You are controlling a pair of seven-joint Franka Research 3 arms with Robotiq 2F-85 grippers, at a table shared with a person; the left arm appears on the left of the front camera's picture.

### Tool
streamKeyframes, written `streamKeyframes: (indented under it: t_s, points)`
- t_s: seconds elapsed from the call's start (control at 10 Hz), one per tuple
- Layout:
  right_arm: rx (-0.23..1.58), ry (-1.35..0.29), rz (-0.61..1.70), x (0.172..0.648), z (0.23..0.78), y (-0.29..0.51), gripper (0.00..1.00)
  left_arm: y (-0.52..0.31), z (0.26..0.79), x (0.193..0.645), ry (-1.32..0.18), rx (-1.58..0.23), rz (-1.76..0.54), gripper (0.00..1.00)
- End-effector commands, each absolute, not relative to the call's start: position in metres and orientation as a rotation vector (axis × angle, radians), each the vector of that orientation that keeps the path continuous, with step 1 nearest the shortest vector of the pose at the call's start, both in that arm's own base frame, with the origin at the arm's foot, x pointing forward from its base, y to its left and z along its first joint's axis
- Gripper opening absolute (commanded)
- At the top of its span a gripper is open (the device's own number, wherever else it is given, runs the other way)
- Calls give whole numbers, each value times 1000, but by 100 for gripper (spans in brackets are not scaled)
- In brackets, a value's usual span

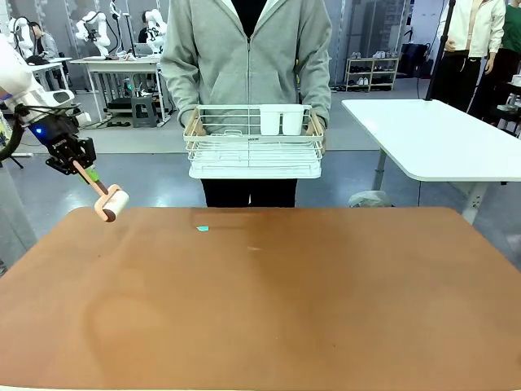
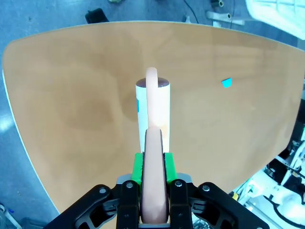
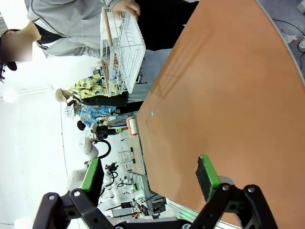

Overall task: Clean the table.
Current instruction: Clean the table with the Lint Roller when the human lifts the Dish drying rack.

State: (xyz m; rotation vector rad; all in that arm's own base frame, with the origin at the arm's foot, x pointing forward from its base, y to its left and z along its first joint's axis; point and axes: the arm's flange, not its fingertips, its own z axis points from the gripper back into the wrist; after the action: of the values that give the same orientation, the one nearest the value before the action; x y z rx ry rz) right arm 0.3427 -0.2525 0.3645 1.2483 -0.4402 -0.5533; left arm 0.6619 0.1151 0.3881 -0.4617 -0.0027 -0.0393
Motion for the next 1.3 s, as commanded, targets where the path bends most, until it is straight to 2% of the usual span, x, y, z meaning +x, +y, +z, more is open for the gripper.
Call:
streamKeyframes:
  t_s: [0.0,0.8,1.2]
  points:
    - [1250,-444,-554,342,367,-253,100,119,385,663,-18,-481,-32,0]
    - [1250,-444,-554,342,367,-253,100,101,325,662,-8,-459,11,0]
    - [1250,-444,-554,342,367,-253,100,77,312,655,66,-511,-34,0]
